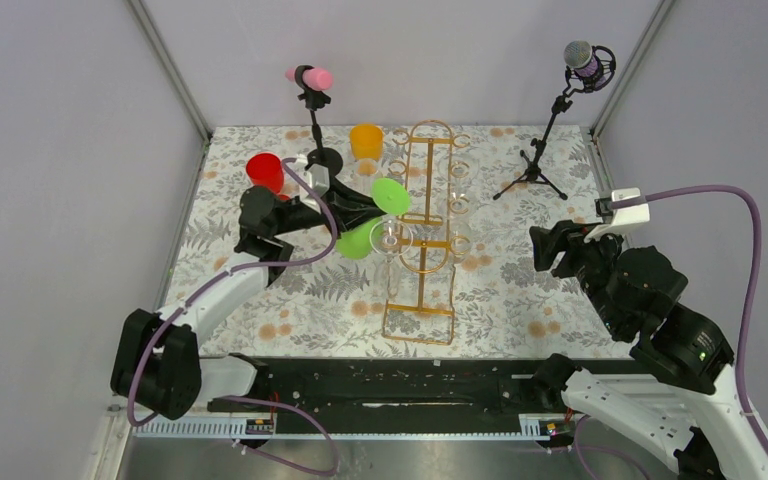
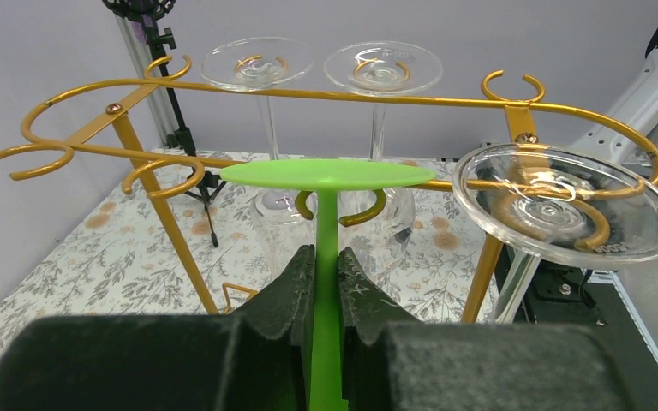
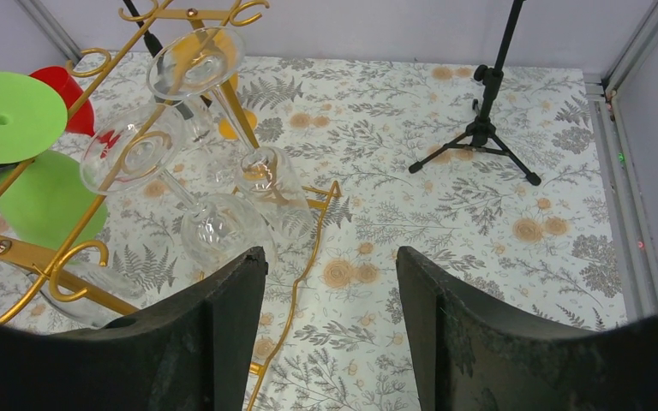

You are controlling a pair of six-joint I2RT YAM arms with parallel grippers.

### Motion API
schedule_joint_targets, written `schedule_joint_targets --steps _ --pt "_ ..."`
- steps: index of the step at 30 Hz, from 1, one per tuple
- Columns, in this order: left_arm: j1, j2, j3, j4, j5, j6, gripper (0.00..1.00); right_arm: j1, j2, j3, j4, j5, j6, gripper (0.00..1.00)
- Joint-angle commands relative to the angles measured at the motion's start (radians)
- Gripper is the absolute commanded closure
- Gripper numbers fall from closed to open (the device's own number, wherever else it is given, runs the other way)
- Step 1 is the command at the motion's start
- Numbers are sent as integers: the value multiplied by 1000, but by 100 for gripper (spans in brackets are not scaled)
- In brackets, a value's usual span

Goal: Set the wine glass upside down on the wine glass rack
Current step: Turn the wine glass upside down at the wine rack.

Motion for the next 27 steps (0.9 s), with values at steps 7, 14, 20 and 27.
schedule_joint_targets --steps 7,14,20,27 --pt "-35 35 55 17 52 19 100 -6 -7 4 35 -22 -12 35" --pt "-39 55 31 81 43 -30 96 -7 -9 2 34 -21 -13 34" --pt "-39 68 30 117 33 -65 85 -7 2 8 33 -38 -9 34" --pt "-39 63 36 75 33 -51 73 -7 -4 -7 30 -30 -10 34"
